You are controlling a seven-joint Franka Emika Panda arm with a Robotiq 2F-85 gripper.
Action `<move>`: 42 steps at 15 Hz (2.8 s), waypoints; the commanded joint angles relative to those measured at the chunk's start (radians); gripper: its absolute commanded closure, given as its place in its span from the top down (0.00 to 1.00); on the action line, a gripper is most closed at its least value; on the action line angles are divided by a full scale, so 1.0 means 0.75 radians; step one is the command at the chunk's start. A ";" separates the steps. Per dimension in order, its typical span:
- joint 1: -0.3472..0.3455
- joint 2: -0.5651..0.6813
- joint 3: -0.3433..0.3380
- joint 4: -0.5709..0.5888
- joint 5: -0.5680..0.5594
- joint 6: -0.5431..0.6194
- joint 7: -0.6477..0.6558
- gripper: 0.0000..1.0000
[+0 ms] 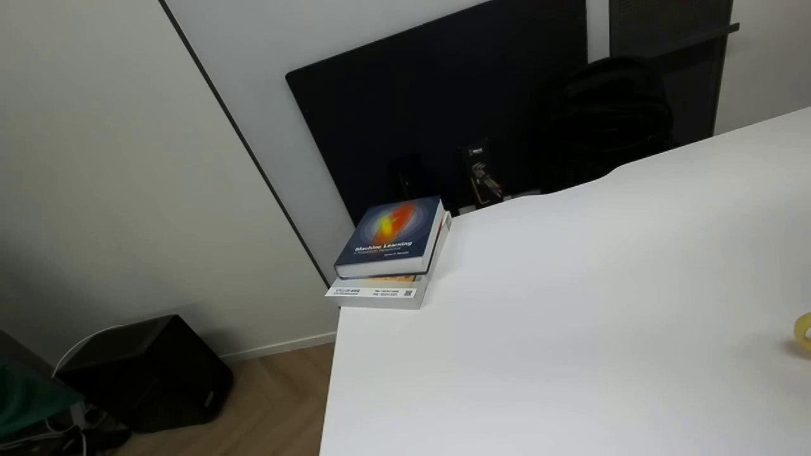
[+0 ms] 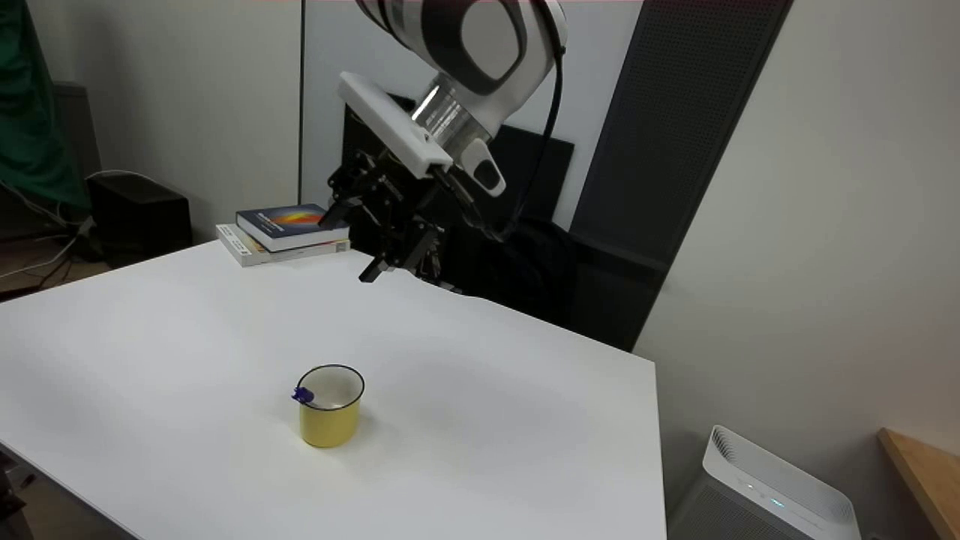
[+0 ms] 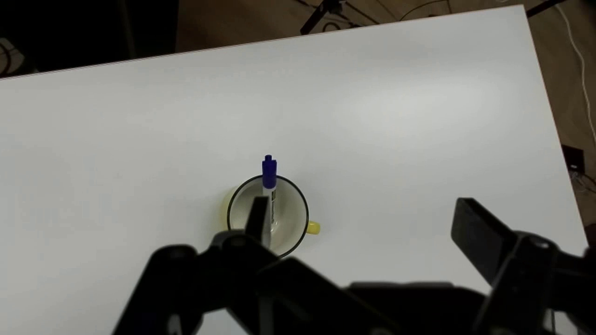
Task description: Remove the blue marker from the yellow mug
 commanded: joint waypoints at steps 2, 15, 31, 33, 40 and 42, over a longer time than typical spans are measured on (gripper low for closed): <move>-0.071 0.251 0.041 0.267 0.056 -0.232 -0.037 1.00; -0.110 0.468 0.106 0.357 0.000 -0.334 -0.087 1.00; -0.171 0.609 0.096 0.502 -0.007 -0.428 -0.069 1.00; -0.188 0.656 0.099 0.545 -0.006 -0.441 -0.066 1.00; -0.206 0.833 0.123 0.704 -0.006 -0.508 -0.064 1.00; -0.203 0.883 0.130 0.742 -0.005 -0.522 -0.052 1.00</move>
